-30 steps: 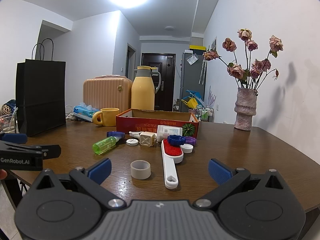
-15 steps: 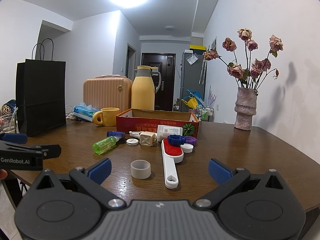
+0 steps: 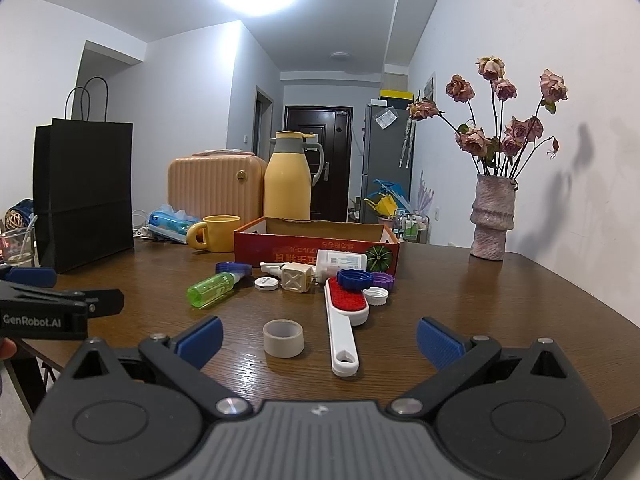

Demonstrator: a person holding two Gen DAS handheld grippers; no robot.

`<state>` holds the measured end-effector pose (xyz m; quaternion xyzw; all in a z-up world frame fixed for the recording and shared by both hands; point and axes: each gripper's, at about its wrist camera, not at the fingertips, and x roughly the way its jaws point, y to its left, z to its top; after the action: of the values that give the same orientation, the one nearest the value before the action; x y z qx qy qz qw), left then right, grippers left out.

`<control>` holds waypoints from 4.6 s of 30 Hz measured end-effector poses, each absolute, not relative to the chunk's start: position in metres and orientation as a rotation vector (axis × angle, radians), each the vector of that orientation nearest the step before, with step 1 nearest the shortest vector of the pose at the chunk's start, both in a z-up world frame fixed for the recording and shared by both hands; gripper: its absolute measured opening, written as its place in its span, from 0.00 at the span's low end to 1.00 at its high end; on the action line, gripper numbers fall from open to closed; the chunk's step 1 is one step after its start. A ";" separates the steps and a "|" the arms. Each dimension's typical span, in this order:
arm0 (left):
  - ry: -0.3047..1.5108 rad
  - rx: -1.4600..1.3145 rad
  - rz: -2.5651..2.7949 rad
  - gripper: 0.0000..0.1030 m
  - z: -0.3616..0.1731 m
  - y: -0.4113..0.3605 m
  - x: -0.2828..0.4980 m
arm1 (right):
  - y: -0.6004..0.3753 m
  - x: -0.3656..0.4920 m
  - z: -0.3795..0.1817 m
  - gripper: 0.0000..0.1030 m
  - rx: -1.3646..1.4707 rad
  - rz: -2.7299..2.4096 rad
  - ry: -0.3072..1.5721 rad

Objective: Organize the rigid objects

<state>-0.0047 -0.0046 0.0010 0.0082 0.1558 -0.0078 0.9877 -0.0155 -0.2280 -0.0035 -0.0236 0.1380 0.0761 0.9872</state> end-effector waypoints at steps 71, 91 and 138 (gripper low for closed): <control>0.389 0.012 0.001 1.00 -0.008 -0.010 0.079 | -0.242 0.075 -0.006 1.00 -0.019 0.136 0.345; 0.459 0.003 0.007 1.00 -0.009 -0.003 0.144 | -0.238 0.146 -0.009 1.00 -0.024 0.182 0.427; 0.656 -0.162 -0.102 0.30 -0.034 0.040 0.257 | -0.166 0.256 -0.010 0.93 -0.107 0.223 0.572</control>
<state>0.2574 0.0402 -0.0337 -0.0797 0.3219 -0.0499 0.9421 0.2563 -0.1662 -0.0104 -0.0525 0.2813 0.1096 0.9519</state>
